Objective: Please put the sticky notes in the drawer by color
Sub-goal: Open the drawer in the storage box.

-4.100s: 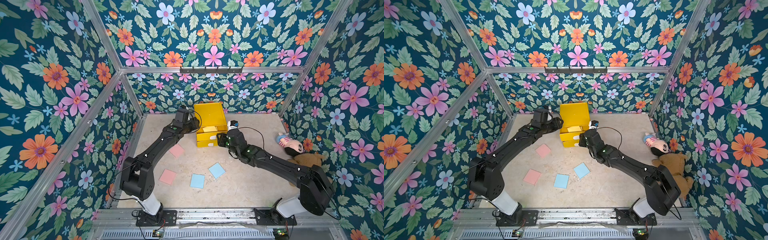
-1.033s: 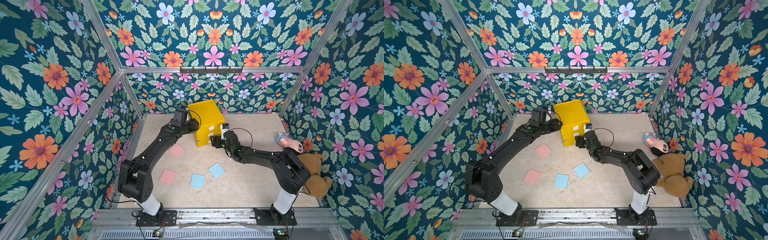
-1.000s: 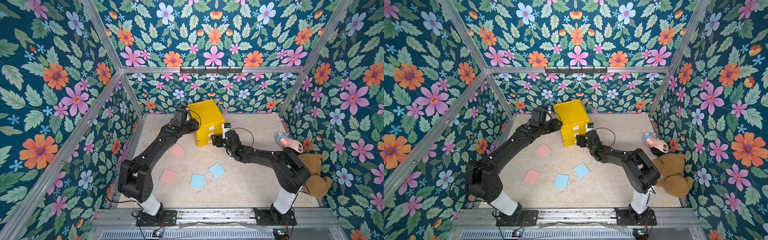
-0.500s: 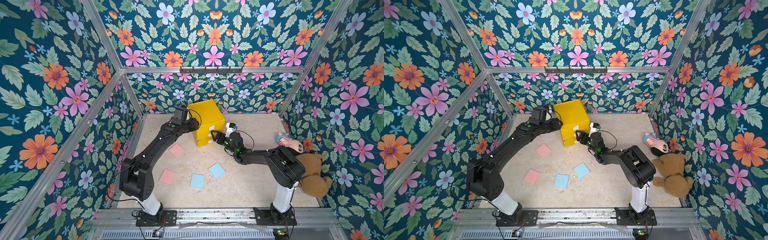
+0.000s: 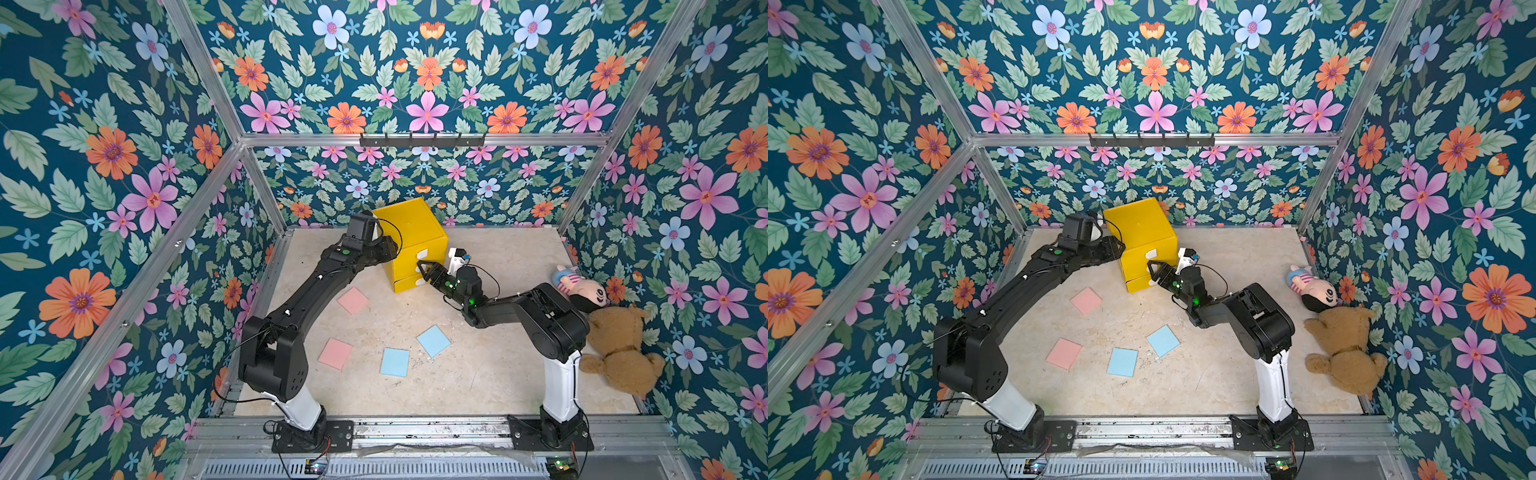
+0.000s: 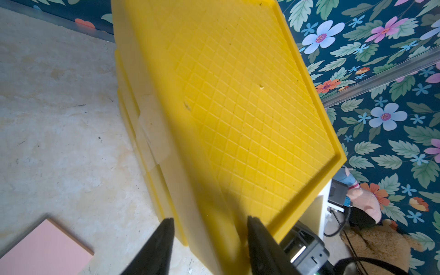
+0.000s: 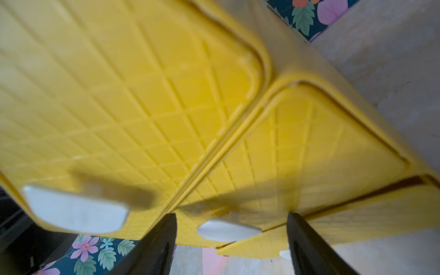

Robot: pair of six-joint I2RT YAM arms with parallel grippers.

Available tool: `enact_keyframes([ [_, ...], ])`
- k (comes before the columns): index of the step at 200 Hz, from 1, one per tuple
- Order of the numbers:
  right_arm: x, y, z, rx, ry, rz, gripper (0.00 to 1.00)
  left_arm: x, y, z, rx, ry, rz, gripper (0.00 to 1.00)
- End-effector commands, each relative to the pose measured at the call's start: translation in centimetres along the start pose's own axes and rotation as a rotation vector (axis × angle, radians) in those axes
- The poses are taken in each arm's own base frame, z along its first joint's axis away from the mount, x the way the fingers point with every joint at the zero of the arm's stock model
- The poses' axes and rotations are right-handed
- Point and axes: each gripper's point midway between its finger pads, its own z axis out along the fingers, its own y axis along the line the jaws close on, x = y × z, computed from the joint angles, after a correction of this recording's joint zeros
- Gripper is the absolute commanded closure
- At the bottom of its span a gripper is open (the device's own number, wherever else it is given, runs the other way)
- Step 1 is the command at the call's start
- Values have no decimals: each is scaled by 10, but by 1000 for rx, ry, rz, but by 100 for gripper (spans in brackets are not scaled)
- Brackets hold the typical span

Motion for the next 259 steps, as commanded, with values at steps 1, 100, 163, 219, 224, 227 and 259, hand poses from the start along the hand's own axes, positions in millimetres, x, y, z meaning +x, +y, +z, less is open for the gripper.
enact_keyframes([
  [1, 0, 10, 3, -47, 12, 10, 23, 11, 5, -1, -20, 49, 11, 45],
  [100, -2, 10, 1, -78, 15, 52, 54, 12, 6, -1, -25, 50, 11, 45],
  [163, 0, 11, -6, -81, 20, 68, 65, 12, 7, 1, -27, 50, 9, 45],
  [219, -2, 10, 1, -68, 28, 87, 36, 12, 7, 1, -25, 51, 8, 45],
  [224, -2, 8, 2, -58, 29, 90, 36, 12, 7, 1, -24, 50, 7, 45],
  [227, -2, 7, 3, -55, 30, 92, 36, 12, 7, 1, -25, 51, 6, 45],
  [259, -1, -2, 6, -18, 23, 125, 40, 12, 6, 2, -20, 51, 7, 45],
])
